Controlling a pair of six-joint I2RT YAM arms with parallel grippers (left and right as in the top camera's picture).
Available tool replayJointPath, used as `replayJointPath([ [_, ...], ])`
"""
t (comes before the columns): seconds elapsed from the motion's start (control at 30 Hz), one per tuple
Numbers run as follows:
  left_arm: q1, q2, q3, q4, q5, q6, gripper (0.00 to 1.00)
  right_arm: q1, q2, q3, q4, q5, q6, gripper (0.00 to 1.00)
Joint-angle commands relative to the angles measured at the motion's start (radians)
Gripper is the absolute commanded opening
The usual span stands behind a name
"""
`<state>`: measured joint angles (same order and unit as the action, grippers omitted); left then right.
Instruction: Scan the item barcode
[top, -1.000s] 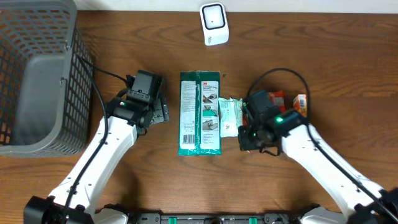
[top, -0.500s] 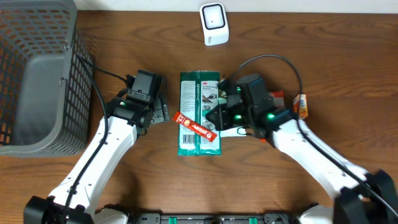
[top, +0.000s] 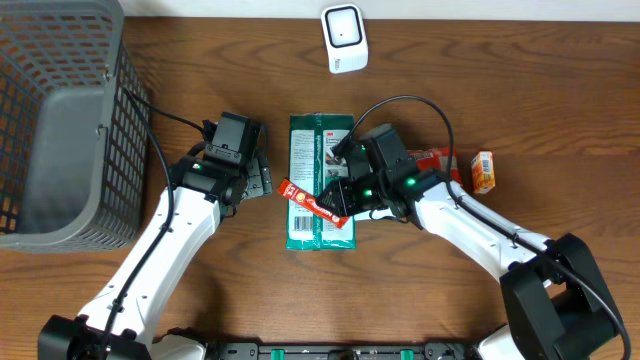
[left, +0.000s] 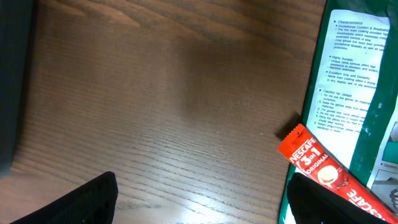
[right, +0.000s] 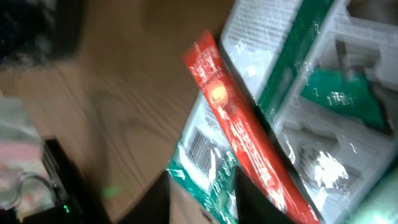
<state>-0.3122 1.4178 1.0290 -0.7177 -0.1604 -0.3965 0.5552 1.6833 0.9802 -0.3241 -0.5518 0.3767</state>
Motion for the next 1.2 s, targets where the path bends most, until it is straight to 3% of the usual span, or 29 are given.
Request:
replayJointPath([
  [0.0, 0.003, 0.006, -0.005, -0.003, -0.01, -0.009, 0.88, 0.023, -0.017, 0.109, -0.098, 0.1, -0.116, 0.39],
  [0.13, 0.009, 0.006, -0.005, -0.003, -0.011, -0.021, 0.88, 0.069, -0.017, 0.198, -0.234, 0.23, -0.283, 0.46],
  [0.27, 0.049, 0.006, -0.006, -0.018, -0.016, -0.082, 0.88, 0.126, -0.008, 0.198, -0.248, 0.409, -0.356, 0.46],
  [0.4, 0.099, 0.006, -0.009, -0.03, -0.008, -0.107, 0.88, 0.174, 0.018, 0.185, -0.246, 0.436, -0.401, 0.44],
  [0.73, 0.141, 0.008, -0.012, -0.03, 0.021, -0.106, 0.88, 0.298, 0.145, 0.183, -0.253, 0.666, -0.42, 0.42],
  [1.17, 0.141, 0.008, -0.013, -0.03, 0.021, -0.106, 0.88, 0.322, 0.188, 0.183, -0.248, 0.678, -0.42, 0.4],
])
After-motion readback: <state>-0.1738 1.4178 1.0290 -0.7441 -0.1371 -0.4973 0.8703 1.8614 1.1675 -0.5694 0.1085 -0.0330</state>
